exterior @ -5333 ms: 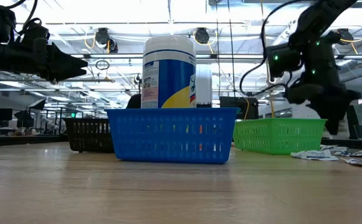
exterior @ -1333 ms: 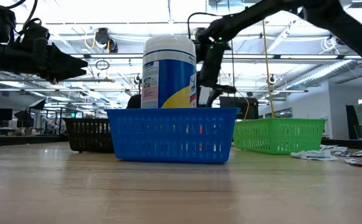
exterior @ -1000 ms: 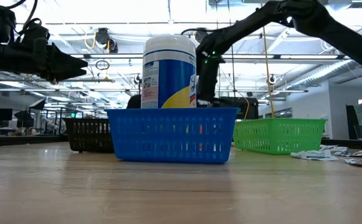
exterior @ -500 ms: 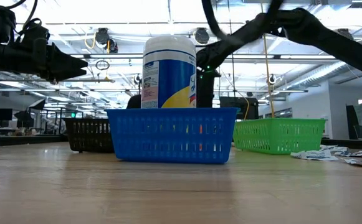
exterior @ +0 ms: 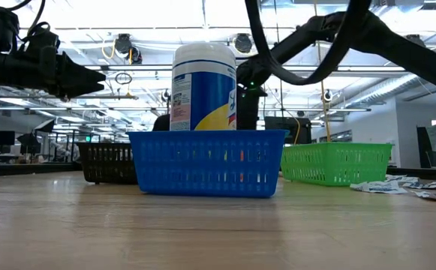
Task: Pick & Place First Aid Supplies
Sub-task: Put the green bandage pack into the green bin
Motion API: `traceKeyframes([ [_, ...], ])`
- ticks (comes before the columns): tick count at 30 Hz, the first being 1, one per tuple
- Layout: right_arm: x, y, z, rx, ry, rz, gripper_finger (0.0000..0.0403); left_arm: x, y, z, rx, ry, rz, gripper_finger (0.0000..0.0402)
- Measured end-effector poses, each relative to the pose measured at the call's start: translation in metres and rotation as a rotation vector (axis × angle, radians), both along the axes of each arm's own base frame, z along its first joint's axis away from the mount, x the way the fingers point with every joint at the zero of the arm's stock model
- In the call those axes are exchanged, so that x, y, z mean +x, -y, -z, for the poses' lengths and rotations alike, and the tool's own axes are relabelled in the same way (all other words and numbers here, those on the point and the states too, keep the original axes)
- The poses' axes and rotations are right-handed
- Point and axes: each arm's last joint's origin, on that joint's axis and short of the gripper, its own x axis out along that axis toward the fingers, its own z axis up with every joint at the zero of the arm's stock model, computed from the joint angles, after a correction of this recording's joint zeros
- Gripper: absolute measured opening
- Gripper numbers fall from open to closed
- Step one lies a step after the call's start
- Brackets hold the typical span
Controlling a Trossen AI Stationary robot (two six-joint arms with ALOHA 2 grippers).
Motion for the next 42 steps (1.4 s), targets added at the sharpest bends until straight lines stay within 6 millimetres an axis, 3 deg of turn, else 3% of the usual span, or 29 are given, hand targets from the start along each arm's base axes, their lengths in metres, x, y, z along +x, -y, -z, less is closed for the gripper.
traceKeyframes([
  [7, 0.0, -0.002, 0.0, 0.028, 0.016, -0.051, 0.0008, 0.0, 0.0, 0.0, 0.0, -0.001, 0.0, 0.0397],
  [14, -0.004, 0.003, -0.004, 0.026, 0.02, -0.044, 0.0003, 0.0, 0.0, 0.0, 0.0, 0.0, 0.0, 0.0397],
  [28, -0.035, 0.003, -0.065, 0.018, 0.019, 0.014, 0.0001, 0.0, 0.0, 0.0, -0.002, 0.001, 0.0, 0.0397],
  [38, -0.061, -0.012, -0.092, 0.038, -0.094, 0.051, 0.0001, 0.0, 0.0, 0.0, -0.001, -0.001, 0.0, 0.0397],
  [42, -0.074, -0.039, -0.101, 0.005, -0.042, 0.069, 0.0, 0.0, 0.0, 0.0, -0.001, 0.0, 0.0, 0.0397],
])
